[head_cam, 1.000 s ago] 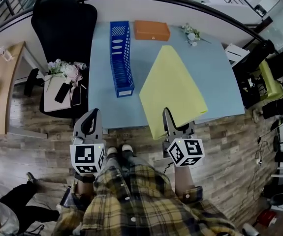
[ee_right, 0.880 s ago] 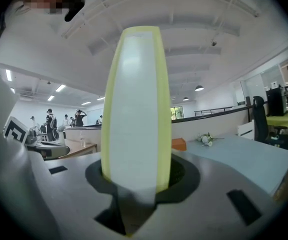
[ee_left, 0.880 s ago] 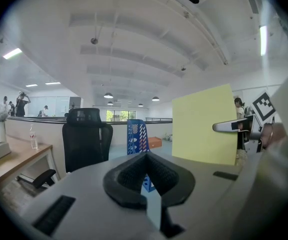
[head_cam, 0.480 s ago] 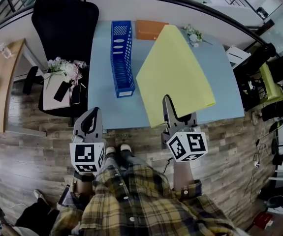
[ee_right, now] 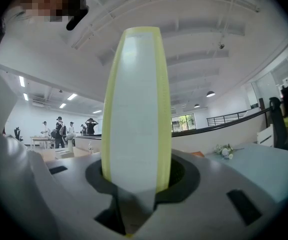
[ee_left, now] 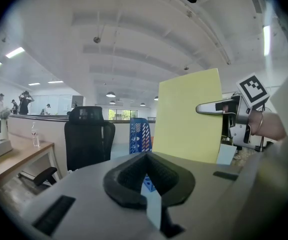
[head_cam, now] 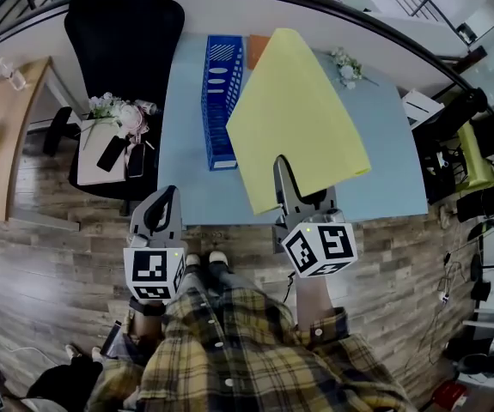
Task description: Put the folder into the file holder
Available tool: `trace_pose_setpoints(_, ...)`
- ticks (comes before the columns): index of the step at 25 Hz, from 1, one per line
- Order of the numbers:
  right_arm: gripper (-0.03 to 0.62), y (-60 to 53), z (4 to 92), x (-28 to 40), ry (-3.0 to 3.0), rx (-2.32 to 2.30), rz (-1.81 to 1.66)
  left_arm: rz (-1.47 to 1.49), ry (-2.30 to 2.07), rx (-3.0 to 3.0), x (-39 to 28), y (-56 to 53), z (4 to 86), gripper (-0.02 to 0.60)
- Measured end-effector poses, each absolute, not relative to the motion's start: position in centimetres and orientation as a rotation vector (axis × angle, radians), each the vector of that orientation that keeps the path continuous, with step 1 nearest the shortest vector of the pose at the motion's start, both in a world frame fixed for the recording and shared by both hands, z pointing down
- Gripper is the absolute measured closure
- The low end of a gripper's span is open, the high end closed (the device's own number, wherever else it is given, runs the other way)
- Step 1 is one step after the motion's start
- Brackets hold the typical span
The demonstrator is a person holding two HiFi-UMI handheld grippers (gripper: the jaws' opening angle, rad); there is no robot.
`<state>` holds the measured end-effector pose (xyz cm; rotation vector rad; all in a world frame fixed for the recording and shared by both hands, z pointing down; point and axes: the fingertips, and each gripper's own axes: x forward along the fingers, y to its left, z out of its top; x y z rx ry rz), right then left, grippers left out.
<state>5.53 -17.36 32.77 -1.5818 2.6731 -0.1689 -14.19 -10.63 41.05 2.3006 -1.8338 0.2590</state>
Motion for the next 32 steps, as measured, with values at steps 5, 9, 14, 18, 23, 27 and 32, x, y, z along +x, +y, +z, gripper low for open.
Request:
trace_pose_setpoints(5, 0.434, -18.6, 33.0, 3.5, 2.695, -1.549, -0.166, 0.259, -1.845, 2.283, -14.9, -10.9, 41.3, 0.591)
trace_pose_setpoints(9, 0.434, -19.7, 33.4, 2.0, 2.715, -1.530, -0.158, 0.262, -1.854, 2.264, -15.7, -11.2, 41.7, 0.591)
trace_pose_setpoints(14, 0.434, -21.4, 33.6, 0.5, 2.727, -1.526, -0.141, 0.272, -1.858, 2.248, -16.4, -12.1, 42.1, 0.589)
trace_pose_setpoints(18, 0.434, -22.5, 33.7, -0.3, 2.720, -1.540, -0.119, 0.273, -1.848, 2.252, -16.6, -13.0, 42.2, 0.589)
trace_pose_setpoints(23, 0.434, -23.8, 33.5, -0.7, 2.699, -1.559, -0.097, 0.273, -1.823, 2.268, -16.3, -13.8, 42.1, 0.591)
trace_pose_setpoints(27, 0.434, -24.7, 33.5, -0.9, 2.673, -1.583, -0.075, 0.282, -1.813, 2.276, -16.3, -14.3, 42.4, 0.591)
trace_pose_setpoints(32, 0.434, -26.0, 33.4, -1.0, 2.623, -1.601, -0.064, 0.291, -1.807, 2.280, -16.4, -15.0, 42.8, 0.590)
